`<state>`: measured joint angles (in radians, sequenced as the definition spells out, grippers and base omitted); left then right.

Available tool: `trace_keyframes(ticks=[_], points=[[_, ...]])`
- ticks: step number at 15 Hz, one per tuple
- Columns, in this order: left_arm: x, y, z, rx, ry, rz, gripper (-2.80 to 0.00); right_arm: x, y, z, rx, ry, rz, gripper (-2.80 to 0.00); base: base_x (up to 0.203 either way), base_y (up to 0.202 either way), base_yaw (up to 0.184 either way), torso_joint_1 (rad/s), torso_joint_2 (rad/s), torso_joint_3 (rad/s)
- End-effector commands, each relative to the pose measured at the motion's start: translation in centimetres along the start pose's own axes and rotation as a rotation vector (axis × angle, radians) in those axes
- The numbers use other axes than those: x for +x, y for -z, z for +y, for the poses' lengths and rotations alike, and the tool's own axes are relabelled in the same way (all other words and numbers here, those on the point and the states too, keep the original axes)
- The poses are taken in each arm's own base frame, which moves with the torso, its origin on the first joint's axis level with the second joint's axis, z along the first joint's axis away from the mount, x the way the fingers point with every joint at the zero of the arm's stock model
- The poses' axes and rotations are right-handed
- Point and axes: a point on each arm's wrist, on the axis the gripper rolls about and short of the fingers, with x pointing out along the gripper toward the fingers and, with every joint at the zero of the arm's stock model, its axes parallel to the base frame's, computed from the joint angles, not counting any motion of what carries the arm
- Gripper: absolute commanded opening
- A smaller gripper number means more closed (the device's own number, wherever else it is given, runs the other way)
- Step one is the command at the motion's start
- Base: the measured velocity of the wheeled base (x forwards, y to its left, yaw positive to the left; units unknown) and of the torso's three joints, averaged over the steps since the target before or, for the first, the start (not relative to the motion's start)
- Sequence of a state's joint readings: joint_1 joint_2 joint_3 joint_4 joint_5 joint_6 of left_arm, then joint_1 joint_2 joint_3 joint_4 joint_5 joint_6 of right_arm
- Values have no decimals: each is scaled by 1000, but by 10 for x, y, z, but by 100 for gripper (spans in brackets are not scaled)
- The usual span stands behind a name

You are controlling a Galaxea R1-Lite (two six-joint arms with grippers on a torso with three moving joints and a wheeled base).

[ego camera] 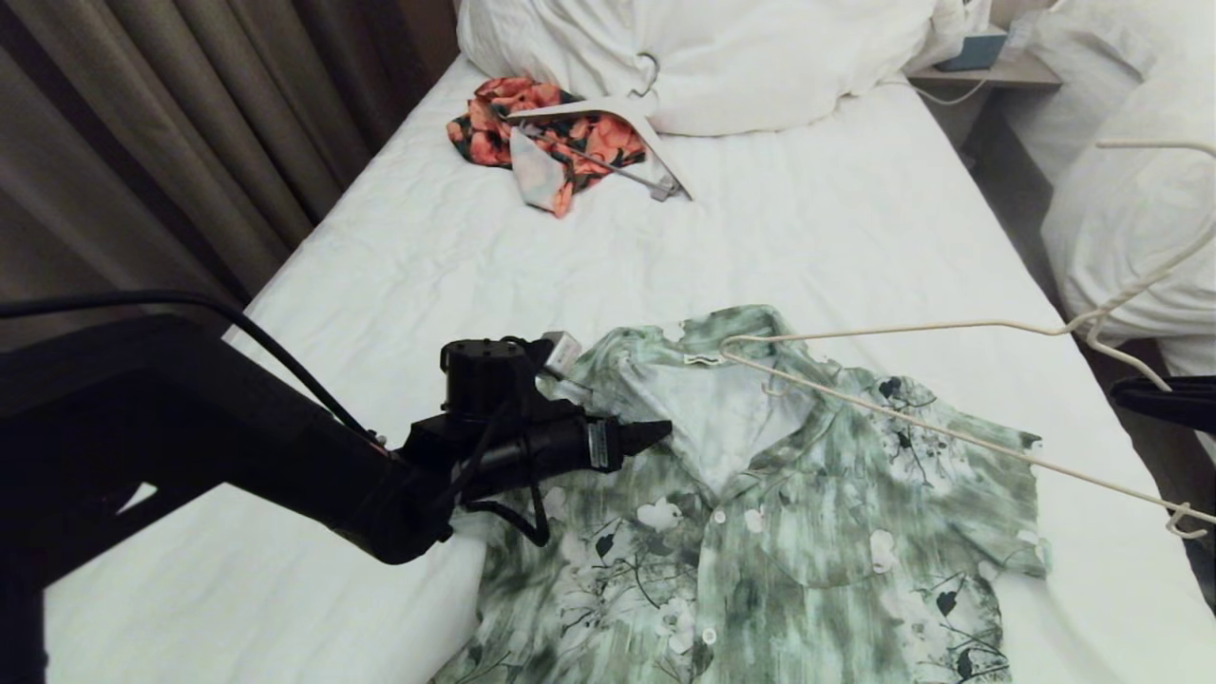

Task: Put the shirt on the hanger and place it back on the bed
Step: Lift the shirt and hanger

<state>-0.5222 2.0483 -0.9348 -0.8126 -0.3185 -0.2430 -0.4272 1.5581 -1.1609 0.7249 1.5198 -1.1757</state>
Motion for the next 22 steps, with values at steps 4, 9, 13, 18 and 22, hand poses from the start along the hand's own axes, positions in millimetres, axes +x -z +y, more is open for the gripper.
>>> trace_keyframes(ticks=[4, 9, 13, 18, 22], points=[[4, 2, 5, -46, -17, -3, 0, 0, -2, -2, -14, -1, -6, -280, 0, 0, 0, 0, 0, 0], [0, 13, 42, -90, -116, 17, 0, 0, -2, -3, -12, -3, -6, -280, 0, 0, 0, 0, 0, 0], [0, 6, 39, -87, -88, -39, 0, 3, -1, -4, -7, -16, -7, -280, 0, 0, 0, 0, 0, 0], [19, 19, 24, -120, -19, -21, 0, 4, -1, -4, -8, -18, -7, -280, 0, 0, 0, 0, 0, 0], [21, -9, 19, -131, 14, -125, 0, 3, 0, -5, -4, -16, -6, -280, 0, 0, 0, 0, 0, 0]])
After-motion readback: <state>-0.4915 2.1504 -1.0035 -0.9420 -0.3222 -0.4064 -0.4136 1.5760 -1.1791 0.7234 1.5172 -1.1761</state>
